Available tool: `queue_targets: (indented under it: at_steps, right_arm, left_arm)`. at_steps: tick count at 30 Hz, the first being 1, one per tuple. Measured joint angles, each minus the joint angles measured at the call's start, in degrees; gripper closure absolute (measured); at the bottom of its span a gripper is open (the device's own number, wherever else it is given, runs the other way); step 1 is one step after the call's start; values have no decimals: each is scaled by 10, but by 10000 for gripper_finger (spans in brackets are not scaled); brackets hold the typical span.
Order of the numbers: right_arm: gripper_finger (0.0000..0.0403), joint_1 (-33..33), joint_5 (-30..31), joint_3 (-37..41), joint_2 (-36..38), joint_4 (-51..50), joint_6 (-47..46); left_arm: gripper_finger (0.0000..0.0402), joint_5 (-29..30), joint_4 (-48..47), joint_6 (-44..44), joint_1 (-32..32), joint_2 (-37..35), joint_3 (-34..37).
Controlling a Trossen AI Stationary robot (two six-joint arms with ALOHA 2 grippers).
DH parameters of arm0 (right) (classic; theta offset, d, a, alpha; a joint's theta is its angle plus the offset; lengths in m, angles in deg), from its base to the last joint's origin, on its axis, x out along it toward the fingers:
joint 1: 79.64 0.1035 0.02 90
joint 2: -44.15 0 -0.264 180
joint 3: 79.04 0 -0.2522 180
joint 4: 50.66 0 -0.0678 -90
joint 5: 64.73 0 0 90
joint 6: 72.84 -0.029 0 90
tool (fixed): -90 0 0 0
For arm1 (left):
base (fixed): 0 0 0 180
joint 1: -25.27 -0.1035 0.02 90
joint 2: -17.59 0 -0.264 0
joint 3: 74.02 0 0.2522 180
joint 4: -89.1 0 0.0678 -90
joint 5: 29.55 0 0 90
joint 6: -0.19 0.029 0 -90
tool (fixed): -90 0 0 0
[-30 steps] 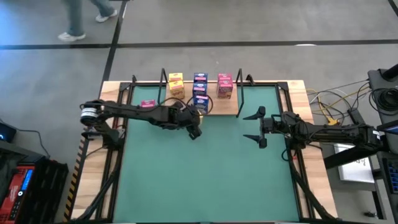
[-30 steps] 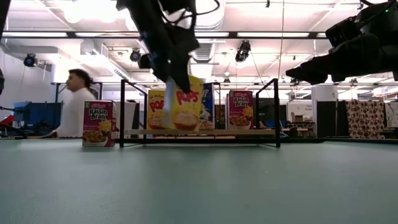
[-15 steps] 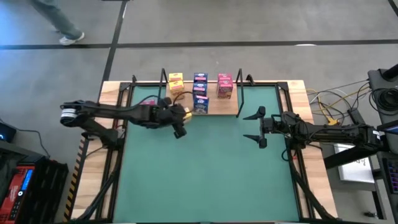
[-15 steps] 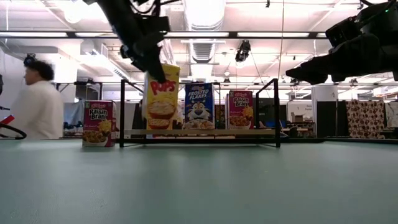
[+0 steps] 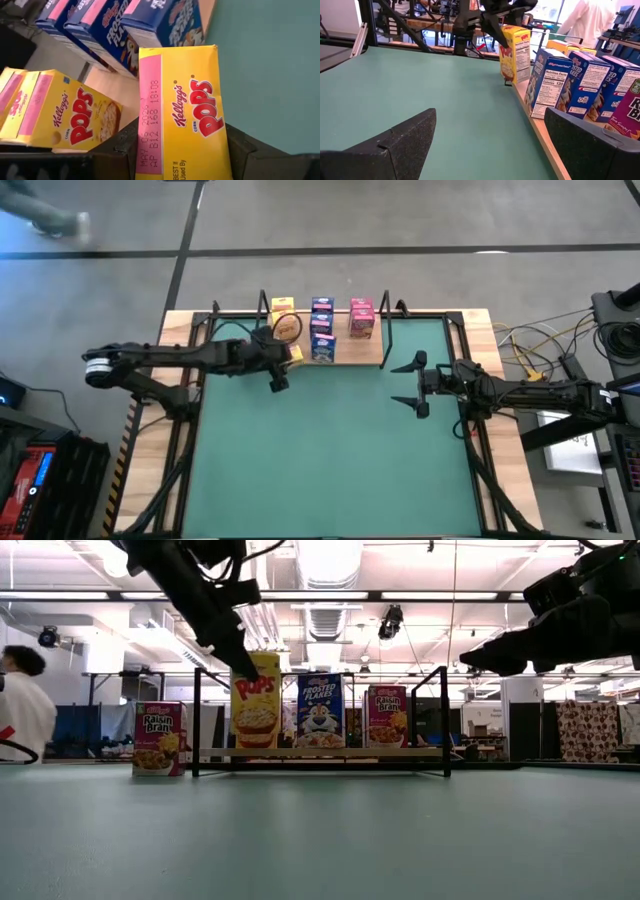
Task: Stack cereal on shelf
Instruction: Put the yellow cereal box on the shelf aligned with the other yellow cereal boxes
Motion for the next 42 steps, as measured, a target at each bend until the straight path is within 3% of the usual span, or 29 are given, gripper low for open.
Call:
queue_targets:
  at_steps: [6, 18, 42]
  right_arm:
    - [41, 0, 0, 0, 0, 0, 0]
    - [41, 0, 0, 0, 0, 0, 0]
    - [41, 0, 0, 0, 0, -5, 0]
  left_arm:
    - [246, -65, 0, 35, -51, 0, 0]
    - [246, -114, 1, 74, -101, 1, 0]
    - [246, -165, 12, 110, -158, 31, -3]
